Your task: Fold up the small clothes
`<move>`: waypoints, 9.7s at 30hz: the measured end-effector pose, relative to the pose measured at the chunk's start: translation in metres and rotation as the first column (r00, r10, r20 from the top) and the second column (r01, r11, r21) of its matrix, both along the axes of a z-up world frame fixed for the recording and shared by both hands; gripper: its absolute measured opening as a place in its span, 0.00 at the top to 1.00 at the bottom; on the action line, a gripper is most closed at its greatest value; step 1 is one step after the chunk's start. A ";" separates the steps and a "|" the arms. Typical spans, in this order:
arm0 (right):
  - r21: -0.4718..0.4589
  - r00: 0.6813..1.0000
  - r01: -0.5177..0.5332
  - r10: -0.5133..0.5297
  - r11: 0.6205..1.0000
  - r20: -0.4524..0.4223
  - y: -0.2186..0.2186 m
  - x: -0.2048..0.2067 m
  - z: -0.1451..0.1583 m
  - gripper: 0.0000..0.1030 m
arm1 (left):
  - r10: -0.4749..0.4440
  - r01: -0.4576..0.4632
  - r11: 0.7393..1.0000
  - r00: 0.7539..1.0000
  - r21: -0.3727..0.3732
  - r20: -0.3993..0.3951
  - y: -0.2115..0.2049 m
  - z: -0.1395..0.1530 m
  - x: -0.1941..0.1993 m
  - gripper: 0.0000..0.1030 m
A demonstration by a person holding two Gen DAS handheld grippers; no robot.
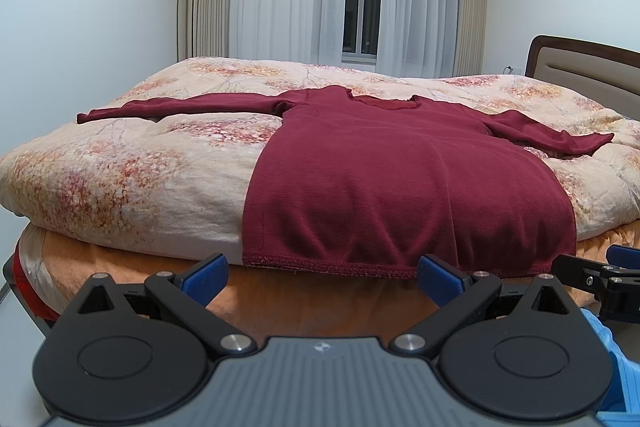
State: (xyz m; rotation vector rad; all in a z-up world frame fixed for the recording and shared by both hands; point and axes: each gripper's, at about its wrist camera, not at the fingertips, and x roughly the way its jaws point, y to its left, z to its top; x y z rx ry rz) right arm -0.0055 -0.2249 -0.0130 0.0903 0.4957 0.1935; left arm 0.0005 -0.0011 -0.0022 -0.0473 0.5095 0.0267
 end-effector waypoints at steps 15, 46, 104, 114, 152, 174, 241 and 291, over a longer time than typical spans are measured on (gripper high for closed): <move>0.001 1.000 0.000 0.000 1.000 -0.002 0.000 0.001 0.000 0.00 | -0.004 0.004 1.000 1.000 0.002 -0.006 -0.001 -0.001 0.000 0.00; -0.013 0.993 0.097 -0.096 0.995 0.067 -0.086 0.146 0.039 0.00 | -0.002 0.011 0.987 0.998 0.160 -0.060 -0.045 0.065 0.181 0.00; 0.165 0.751 0.657 -0.657 0.736 -0.060 -0.382 0.346 0.023 0.90 | -0.087 0.097 0.995 0.971 0.035 -0.221 -0.110 0.007 0.413 0.00; 0.216 0.834 0.488 -0.525 0.846 0.172 -0.314 0.363 0.136 0.94 | -0.064 0.055 0.995 0.990 -0.079 -0.125 -0.046 0.072 0.391 0.00; -0.318 0.822 -0.541 0.570 0.778 -0.004 0.118 0.377 0.030 0.29 | 0.126 -0.137 0.976 0.989 -0.169 -0.075 0.099 0.030 0.410 0.00; -0.436 0.989 0.149 -0.143 0.888 0.047 -0.072 0.392 -0.011 0.01 | 0.209 -0.232 0.963 0.965 -0.138 -0.160 0.100 0.022 0.381 0.00; -0.069 1.000 0.013 -0.013 0.998 0.004 -0.094 0.309 0.015 0.01 | -0.413 0.413 0.911 0.910 0.007 0.049 -0.063 0.012 0.389 0.88; 0.065 0.999 -0.019 0.022 0.998 -0.049 -0.045 0.379 0.018 0.44 | 0.195 -0.201 0.979 0.975 -0.045 -0.105 0.103 0.004 0.426 0.01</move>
